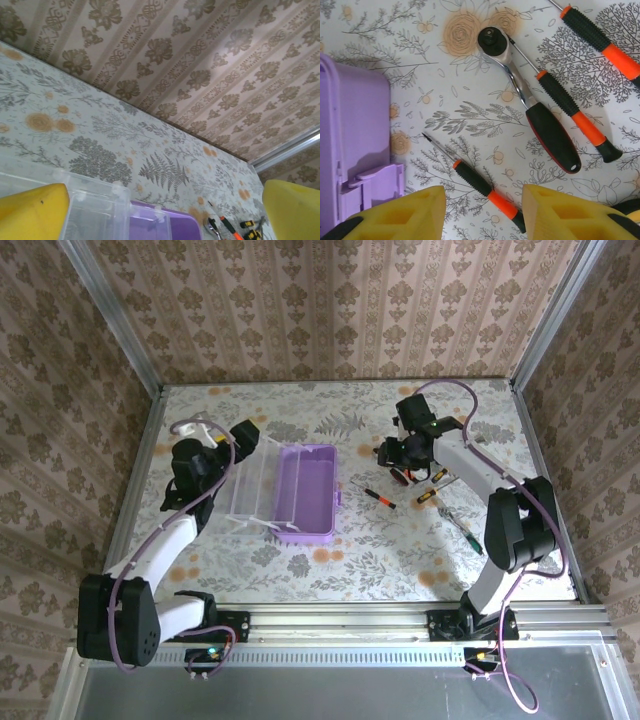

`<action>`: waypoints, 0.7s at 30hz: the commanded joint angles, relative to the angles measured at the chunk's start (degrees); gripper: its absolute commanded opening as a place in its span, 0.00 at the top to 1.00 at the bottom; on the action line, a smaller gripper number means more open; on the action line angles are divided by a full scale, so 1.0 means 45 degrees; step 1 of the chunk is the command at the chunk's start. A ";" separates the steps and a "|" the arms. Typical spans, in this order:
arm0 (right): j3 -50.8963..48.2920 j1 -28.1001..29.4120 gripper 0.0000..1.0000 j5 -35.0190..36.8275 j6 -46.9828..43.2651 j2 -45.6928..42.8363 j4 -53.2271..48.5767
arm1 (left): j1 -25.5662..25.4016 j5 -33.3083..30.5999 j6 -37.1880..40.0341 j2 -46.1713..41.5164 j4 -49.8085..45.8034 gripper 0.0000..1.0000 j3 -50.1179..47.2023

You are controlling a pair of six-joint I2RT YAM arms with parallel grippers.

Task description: Pack the tool kit

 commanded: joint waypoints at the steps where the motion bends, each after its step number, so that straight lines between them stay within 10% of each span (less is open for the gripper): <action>1: -0.0184 -0.0061 0.56 0.0307 -0.0240 0.0204 0.0100 | 0.0023 0.0589 -0.0043 -0.0053 0.0843 0.00 -0.0032; 21: 0.1689 -0.0061 0.66 0.0958 -0.0697 0.2093 -0.0753 | 0.0043 0.2735 -0.1507 0.1798 0.1440 0.00 0.0766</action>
